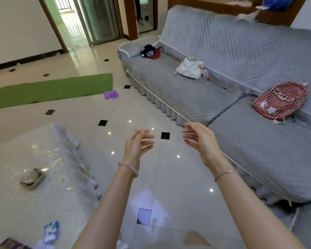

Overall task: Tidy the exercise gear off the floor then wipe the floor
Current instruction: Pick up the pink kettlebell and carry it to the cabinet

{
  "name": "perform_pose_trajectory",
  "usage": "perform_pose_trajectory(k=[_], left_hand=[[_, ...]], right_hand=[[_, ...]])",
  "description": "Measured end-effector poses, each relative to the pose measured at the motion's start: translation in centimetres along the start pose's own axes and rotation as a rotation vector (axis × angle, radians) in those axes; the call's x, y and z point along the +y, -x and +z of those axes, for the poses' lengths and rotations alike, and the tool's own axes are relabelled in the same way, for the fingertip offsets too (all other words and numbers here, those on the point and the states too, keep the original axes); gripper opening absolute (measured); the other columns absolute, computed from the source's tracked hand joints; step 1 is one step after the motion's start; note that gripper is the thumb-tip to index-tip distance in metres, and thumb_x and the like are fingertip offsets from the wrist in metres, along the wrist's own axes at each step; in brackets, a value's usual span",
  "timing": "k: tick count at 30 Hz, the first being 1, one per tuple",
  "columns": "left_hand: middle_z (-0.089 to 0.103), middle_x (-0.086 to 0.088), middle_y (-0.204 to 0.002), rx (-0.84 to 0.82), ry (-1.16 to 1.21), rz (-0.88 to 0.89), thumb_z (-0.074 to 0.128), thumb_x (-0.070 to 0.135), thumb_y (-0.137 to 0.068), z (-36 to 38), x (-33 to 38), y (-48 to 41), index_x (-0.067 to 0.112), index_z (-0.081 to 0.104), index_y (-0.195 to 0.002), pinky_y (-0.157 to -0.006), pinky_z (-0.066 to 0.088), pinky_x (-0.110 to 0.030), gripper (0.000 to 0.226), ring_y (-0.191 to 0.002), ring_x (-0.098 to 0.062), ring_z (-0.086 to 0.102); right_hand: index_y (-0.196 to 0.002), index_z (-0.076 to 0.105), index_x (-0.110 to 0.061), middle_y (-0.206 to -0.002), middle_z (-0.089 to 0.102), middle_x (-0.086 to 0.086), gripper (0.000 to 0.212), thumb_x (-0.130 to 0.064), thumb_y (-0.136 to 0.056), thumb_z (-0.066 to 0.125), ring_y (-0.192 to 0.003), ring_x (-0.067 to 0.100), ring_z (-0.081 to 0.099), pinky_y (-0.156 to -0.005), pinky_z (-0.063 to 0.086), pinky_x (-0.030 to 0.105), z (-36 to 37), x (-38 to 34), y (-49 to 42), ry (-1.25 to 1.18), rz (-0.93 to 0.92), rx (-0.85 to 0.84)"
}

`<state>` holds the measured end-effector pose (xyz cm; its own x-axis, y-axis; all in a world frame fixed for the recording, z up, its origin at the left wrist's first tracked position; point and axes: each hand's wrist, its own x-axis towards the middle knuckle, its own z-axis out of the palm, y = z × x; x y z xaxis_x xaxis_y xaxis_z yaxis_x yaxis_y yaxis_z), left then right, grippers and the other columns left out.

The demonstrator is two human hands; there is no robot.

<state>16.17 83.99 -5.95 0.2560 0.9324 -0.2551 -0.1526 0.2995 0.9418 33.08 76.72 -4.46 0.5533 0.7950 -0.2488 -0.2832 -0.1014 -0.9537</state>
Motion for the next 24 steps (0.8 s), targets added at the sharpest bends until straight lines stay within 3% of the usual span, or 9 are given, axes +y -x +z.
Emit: perform_pose_trajectory(k=[4,12,16,24], left_hand=[[0.062,-0.002,-0.075,0.083,0.007,0.004,0.042,0.013,-0.097,-0.2,0.9,-5.2,0.012,0.061,-0.089,-0.064,0.053,-0.024,0.020,-0.062,-0.012,0.059],[0.062,-0.003,-0.075,0.308,0.044,0.024,0.041,0.011,-0.097,0.5,3.4,-17.4,0.011,0.060,-0.088,-0.070,0.052,-0.029,0.021,-0.061,-0.012,0.058],[0.062,-0.003,-0.075,0.412,0.080,0.038,0.041,0.011,-0.097,1.2,5.2,-23.2,0.011,0.060,-0.088,-0.065,0.053,-0.026,0.021,-0.059,-0.012,0.058],[0.062,-0.001,-0.076,0.508,0.092,0.048,0.039,0.013,-0.097,-0.4,7.7,-32.1,0.014,0.060,-0.087,-0.064,0.054,-0.023,0.023,-0.059,-0.010,0.059]], right_hand=[[-0.087,0.066,-0.014,-0.077,0.065,0.001,0.020,-0.014,-0.094,0.047,-0.067,0.011,0.061,-0.070,0.052,0.025,2.7,-0.4,-6.9,-0.009,0.047,-0.060],[-0.087,0.064,-0.014,-0.077,0.064,0.000,0.023,-0.014,-0.096,0.043,-0.068,0.011,0.059,-0.072,0.050,0.025,8.3,-1.9,-21.9,0.057,0.119,-0.261],[-0.088,0.065,-0.014,-0.079,0.064,0.001,0.022,-0.014,-0.095,0.044,-0.069,0.011,0.059,-0.073,0.050,0.026,10.8,-3.6,-29.2,0.084,0.133,-0.339],[-0.092,0.066,-0.013,-0.082,0.064,0.002,0.022,-0.015,-0.094,0.044,-0.073,0.012,0.061,-0.075,0.052,0.026,17.9,-4.0,-39.5,0.146,0.169,-0.471]])
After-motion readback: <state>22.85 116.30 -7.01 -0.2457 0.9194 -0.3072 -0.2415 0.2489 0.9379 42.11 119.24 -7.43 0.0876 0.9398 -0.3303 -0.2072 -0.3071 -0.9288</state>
